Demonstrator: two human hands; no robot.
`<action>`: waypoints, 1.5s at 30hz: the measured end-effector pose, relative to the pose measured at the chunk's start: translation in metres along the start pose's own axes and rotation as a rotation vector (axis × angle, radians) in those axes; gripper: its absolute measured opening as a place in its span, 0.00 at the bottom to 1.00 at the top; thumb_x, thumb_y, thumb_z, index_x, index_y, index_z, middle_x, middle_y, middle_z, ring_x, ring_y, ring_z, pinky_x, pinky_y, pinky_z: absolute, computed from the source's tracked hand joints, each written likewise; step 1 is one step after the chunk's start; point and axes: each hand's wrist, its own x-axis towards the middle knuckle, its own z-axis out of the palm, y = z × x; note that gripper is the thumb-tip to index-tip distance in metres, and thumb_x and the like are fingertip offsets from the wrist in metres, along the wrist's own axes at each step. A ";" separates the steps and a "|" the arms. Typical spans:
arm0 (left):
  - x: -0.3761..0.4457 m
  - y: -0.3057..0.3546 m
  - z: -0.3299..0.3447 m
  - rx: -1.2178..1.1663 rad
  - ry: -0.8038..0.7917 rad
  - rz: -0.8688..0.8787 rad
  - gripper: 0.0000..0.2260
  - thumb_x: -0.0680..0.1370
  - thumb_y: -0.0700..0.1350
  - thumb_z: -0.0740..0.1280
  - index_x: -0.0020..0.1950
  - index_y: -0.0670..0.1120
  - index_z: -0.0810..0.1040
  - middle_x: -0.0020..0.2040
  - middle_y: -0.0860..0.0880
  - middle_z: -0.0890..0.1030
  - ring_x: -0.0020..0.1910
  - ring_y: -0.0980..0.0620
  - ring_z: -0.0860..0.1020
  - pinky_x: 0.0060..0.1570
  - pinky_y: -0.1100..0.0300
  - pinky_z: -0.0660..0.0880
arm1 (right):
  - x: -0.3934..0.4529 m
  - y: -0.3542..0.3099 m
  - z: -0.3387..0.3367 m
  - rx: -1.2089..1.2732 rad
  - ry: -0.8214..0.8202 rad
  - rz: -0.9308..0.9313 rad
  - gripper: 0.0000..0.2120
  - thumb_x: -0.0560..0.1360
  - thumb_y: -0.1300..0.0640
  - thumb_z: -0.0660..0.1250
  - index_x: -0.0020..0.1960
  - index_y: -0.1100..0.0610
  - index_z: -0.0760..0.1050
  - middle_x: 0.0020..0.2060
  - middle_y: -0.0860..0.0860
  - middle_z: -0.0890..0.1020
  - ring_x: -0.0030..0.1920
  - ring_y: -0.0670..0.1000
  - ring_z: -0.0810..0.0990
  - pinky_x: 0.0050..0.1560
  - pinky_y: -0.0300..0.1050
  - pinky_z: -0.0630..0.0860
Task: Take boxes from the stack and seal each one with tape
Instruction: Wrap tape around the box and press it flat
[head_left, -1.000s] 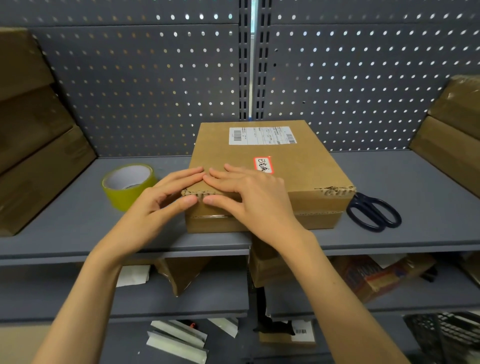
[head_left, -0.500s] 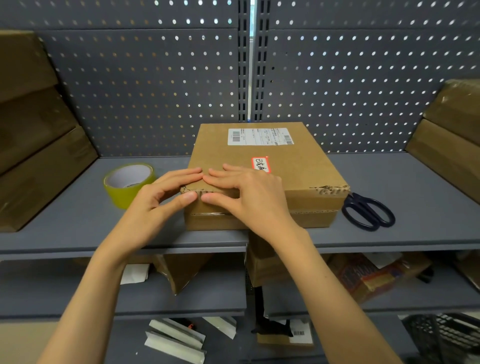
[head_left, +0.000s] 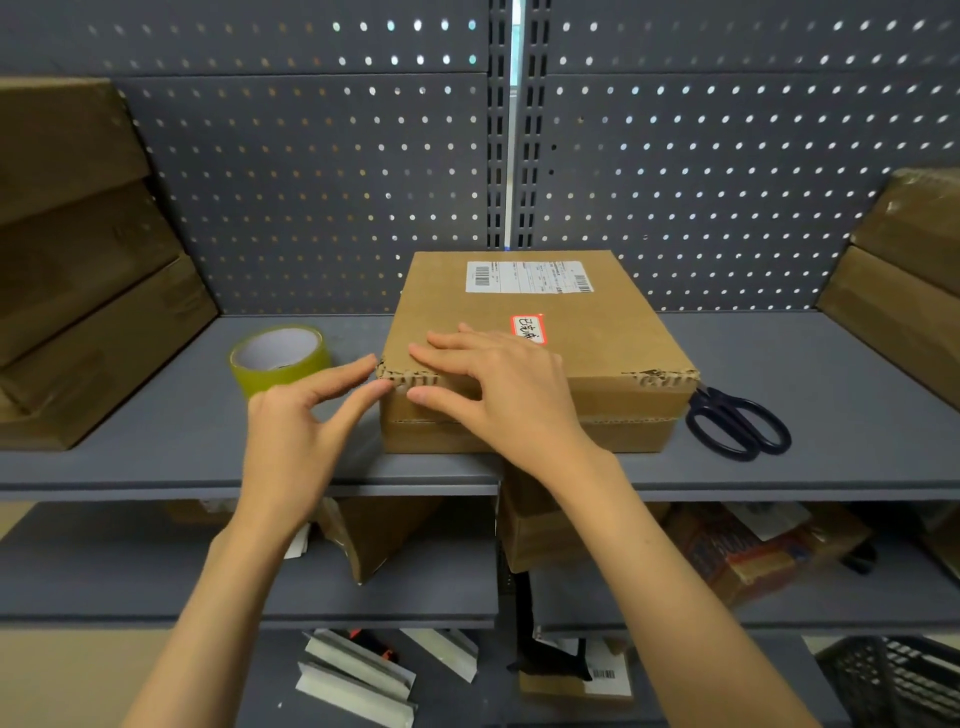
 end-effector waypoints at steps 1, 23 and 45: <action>0.000 0.001 0.001 0.017 0.015 0.008 0.14 0.72 0.44 0.71 0.56 0.41 0.82 0.53 0.53 0.80 0.54 0.64 0.76 0.54 0.78 0.69 | 0.000 -0.001 0.000 -0.010 0.002 -0.010 0.20 0.76 0.39 0.63 0.66 0.42 0.74 0.67 0.42 0.74 0.71 0.46 0.66 0.63 0.41 0.59; 0.001 0.002 -0.007 0.065 -0.064 0.008 0.14 0.76 0.52 0.66 0.57 0.48 0.83 0.49 0.54 0.84 0.46 0.58 0.81 0.47 0.58 0.79 | -0.001 -0.003 0.006 0.002 0.049 -0.002 0.19 0.76 0.41 0.63 0.64 0.45 0.76 0.64 0.45 0.77 0.69 0.49 0.71 0.66 0.48 0.64; 0.056 -0.064 -0.016 0.682 -0.183 -0.150 0.16 0.79 0.51 0.65 0.61 0.41 0.76 0.52 0.35 0.80 0.50 0.33 0.77 0.45 0.47 0.72 | 0.007 -0.012 -0.010 0.339 0.049 0.083 0.11 0.78 0.54 0.65 0.59 0.52 0.79 0.53 0.46 0.81 0.55 0.44 0.77 0.57 0.45 0.73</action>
